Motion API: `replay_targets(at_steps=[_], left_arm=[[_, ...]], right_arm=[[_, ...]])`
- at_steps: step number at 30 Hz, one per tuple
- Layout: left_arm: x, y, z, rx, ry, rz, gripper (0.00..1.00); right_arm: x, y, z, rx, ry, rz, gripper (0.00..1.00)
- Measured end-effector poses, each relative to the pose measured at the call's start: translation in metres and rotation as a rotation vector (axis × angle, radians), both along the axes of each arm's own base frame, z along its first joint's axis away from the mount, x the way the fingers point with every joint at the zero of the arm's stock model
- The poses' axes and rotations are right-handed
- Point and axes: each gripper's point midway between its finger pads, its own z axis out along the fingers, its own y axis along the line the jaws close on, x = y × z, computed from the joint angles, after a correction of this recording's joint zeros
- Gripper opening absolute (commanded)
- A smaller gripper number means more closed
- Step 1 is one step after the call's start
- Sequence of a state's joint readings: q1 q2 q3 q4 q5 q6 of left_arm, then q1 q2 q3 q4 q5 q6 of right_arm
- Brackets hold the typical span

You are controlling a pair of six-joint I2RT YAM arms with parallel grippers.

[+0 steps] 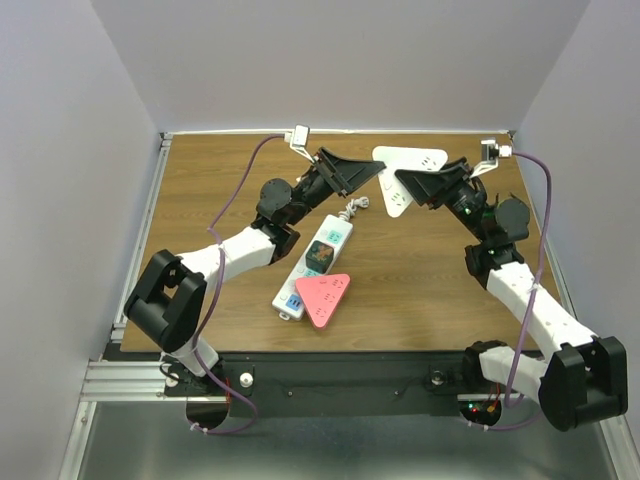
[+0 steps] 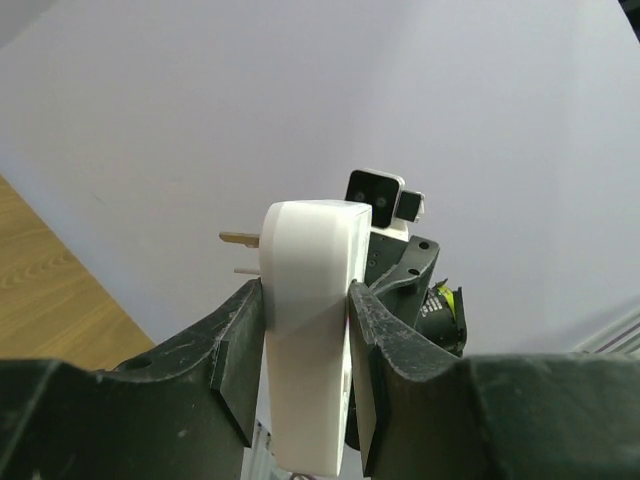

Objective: Insert the plug

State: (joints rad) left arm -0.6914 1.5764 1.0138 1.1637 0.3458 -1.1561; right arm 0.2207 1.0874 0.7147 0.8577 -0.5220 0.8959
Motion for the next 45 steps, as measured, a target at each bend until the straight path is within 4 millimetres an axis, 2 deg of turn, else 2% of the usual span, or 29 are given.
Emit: replay_targets(at_steps=[3, 4, 7, 8, 12, 18, 23, 25, 27, 30, 36, 38, 41, 45], left_arm=[[-0.001, 0.000, 0.000, 0.000, -0.008, -0.002, 0.47], [-0.001, 0.000, -0.001, 0.000, -0.011, 0.001, 0.58], [0.000, 0.001, -0.010, 0.022, -0.006, 0.009, 0.72], [0.001, 0.003, -0.018, 0.040, 0.003, 0.015, 0.74], [0.002, 0.014, -0.048, 0.126, 0.033, 0.036, 0.76], [0.007, 0.049, -0.090, 0.269, 0.061, 0.114, 0.77], [0.021, 0.075, -0.112, 0.384, 0.066, 0.199, 0.77], [0.027, 0.089, -0.122, 0.422, 0.069, 0.232, 0.77], [0.035, 0.103, -0.137, 0.458, 0.086, 0.261, 0.70], [0.043, 0.118, -0.158, 0.516, 0.115, 0.277, 0.70], [0.046, 0.113, -0.203, 0.618, 0.150, 0.192, 0.73], [0.044, 0.111, -0.216, 0.643, 0.168, 0.165, 0.73], [0.042, 0.110, -0.223, 0.660, 0.169, 0.145, 0.73], [0.042, 0.108, -0.219, 0.661, 0.144, 0.138, 0.74]], right_arm=[[-0.002, 0.001, 0.001, 0.026, 0.023, 0.020, 0.01], [-0.003, 0.001, 0.001, 0.032, 0.030, 0.025, 0.01], [-0.002, 0.001, -0.006, 0.043, 0.059, 0.026, 0.00], [0.000, 0.000, -0.009, 0.047, 0.069, 0.017, 0.00], [0.010, -0.005, -0.025, 0.073, 0.142, -0.012, 0.01], [0.025, -0.004, -0.045, 0.087, 0.224, -0.023, 0.01], [0.036, 0.000, -0.066, 0.084, 0.300, -0.005, 0.01], [0.042, 0.003, -0.081, 0.078, 0.347, 0.012, 0.00], [0.048, 0.007, -0.103, 0.065, 0.415, 0.037, 0.00], [0.052, 0.013, -0.130, 0.049, 0.496, 0.078, 0.00], [0.050, 0.027, -0.185, 0.007, 0.662, 0.188, 0.00], [0.048, 0.030, -0.193, 0.001, 0.686, 0.211, 0.00], [0.047, 0.033, -0.205, -0.006, 0.726, 0.246, 0.00], [0.044, 0.037, -0.226, 0.000, 0.803, 0.284, 0.00]])
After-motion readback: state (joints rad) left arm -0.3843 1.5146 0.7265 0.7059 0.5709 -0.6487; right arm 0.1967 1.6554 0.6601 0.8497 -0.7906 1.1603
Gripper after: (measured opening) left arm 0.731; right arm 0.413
